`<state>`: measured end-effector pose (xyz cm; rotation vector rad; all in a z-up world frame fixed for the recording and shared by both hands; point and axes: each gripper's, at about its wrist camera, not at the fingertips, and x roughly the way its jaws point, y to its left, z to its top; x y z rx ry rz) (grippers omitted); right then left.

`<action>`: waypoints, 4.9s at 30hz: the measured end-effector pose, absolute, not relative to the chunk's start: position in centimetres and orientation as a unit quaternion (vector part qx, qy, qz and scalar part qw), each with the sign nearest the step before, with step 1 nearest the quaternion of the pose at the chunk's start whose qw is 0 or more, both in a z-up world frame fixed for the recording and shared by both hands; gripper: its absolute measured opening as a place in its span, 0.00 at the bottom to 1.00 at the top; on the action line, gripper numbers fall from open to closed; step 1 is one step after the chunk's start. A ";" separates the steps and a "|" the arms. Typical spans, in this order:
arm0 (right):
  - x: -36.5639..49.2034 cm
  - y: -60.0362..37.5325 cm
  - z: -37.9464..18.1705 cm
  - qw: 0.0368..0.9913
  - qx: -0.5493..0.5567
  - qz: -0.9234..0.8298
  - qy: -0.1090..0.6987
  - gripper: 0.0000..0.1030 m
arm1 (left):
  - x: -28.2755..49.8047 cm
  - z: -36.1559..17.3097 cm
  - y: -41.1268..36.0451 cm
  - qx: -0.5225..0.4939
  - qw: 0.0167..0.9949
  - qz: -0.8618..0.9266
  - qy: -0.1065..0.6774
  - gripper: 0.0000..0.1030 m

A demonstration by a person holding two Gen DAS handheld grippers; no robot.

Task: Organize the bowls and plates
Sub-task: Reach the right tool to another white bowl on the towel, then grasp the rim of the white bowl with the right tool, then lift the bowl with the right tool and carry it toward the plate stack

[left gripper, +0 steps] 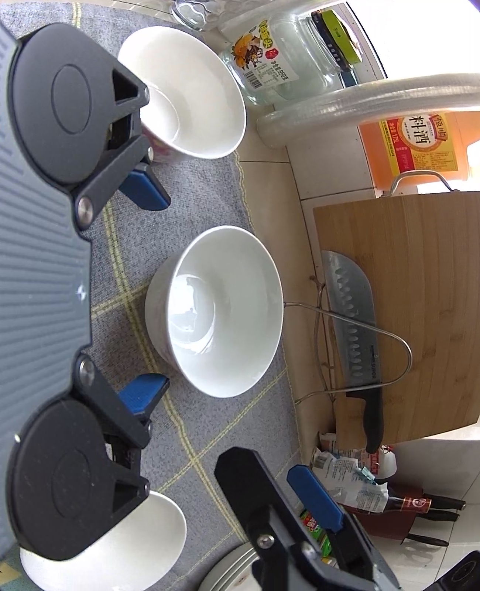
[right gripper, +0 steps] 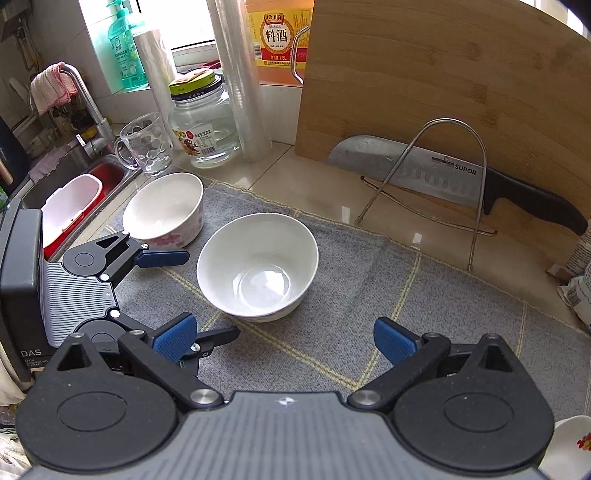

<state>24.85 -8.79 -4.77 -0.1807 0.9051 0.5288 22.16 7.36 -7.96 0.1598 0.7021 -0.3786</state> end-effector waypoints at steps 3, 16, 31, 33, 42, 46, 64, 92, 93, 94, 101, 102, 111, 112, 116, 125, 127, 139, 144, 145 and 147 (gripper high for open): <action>25.8 -8.3 -5.3 0.856 -0.086 0.258 0.440 1.00 | 22.5 -8.3 7.3 0.074 0.915 -0.190 0.347 0.92; 29.0 -6.2 -6.4 0.837 -0.085 0.289 0.457 0.98 | 23.0 -8.1 7.0 0.078 0.915 -0.209 0.337 0.91; 32.0 -5.2 -8.0 0.824 -0.068 0.303 0.475 0.90 | 23.3 -8.1 6.8 0.079 0.915 -0.224 0.326 0.84; 32.3 -5.1 -8.3 0.823 -0.066 0.302 0.477 0.89 | 23.3 -8.1 6.8 0.080 0.915 -0.225 0.326 0.84; 33.3 -4.6 -8.8 0.818 -0.050 0.312 0.480 0.86 | 23.4 -8.0 6.6 0.085 0.915 -0.225 0.325 0.84; 33.4 -4.3 -8.9 0.817 -0.050 0.316 0.480 0.85 | 23.4 -7.8 6.5 0.085 0.914 -0.225 0.326 0.84; 32.7 -4.5 -8.4 0.821 -0.034 0.310 0.478 0.85 | 23.0 -6.5 6.8 0.082 0.911 -0.235 0.328 0.84; 25.3 -7.0 -4.0 0.843 -0.024 0.311 0.438 0.85 | 17.5 -1.2 5.6 0.101 0.906 -0.273 0.307 0.84; 24.9 -7.2 -3.9 0.845 -0.024 0.310 0.436 0.85 | 17.3 -1.1 5.5 0.101 0.906 -0.275 0.306 0.84; 24.6 -7.3 -3.8 0.845 -0.024 0.309 0.435 0.85 | 17.1 -1.0 5.4 0.101 0.906 -0.276 0.306 0.84; 22.4 -8.6 -3.4 0.852 -0.022 0.301 0.428 0.85 | 15.4 -0.7 4.4 0.107 0.902 -0.290 0.302 0.84; 22.2 -8.8 -3.4 0.853 -0.022 0.300 0.427 0.85 | 15.2 -0.7 4.2 0.108 0.901 -0.292 0.302 0.84; 20.0 -10.6 -3.6 0.857 -0.011 0.283 0.430 0.85 | 13.5 -0.7 2.9 0.116 0.894 -0.312 0.300 0.84; 19.9 -10.7 -3.6 0.858 -0.010 0.282 0.430 0.85 | 13.3 -0.7 2.9 0.116 0.893 -0.314 0.300 0.84; 19.0 -11.4 -3.7 0.859 -0.006 0.277 0.430 0.85 | 13.0 -0.8 2.6 0.119 0.890 -0.321 0.303 0.84; 17.6 -12.5 -4.4 0.857 0.003 0.269 0.440 0.85 | 12.0 -1.4 2.1 0.121 0.880 -0.334 0.315 0.84; 17.5 -12.5 -4.6 0.856 0.005 0.267 0.442 0.85 | 11.9 -1.7 1.9 0.123 0.878 -0.336 0.318 0.84; 16.5 -13.2 -6.3 0.850 0.017 0.258 0.460 0.85 | 11.3 -2.9 1.3 0.129 0.866 -0.344 0.338 0.84; 16.5 -13.3 -6.7 0.849 0.019 0.255 0.463 0.85 | 11.3 -3.2 1.1 0.132 0.865 -0.343 0.342 0.84; 16.5 -13.3 -6.8 0.848 0.021 0.255 0.464 0.85 | 11.2 -3.3 1.1 0.133 0.864 -0.342 0.343 0.84; 16.5 -13.4 -6.9 0.847 0.025 0.256 0.466 0.85 | 11.1 -3.4 1.0 0.138 0.865 -0.342 0.341 0.84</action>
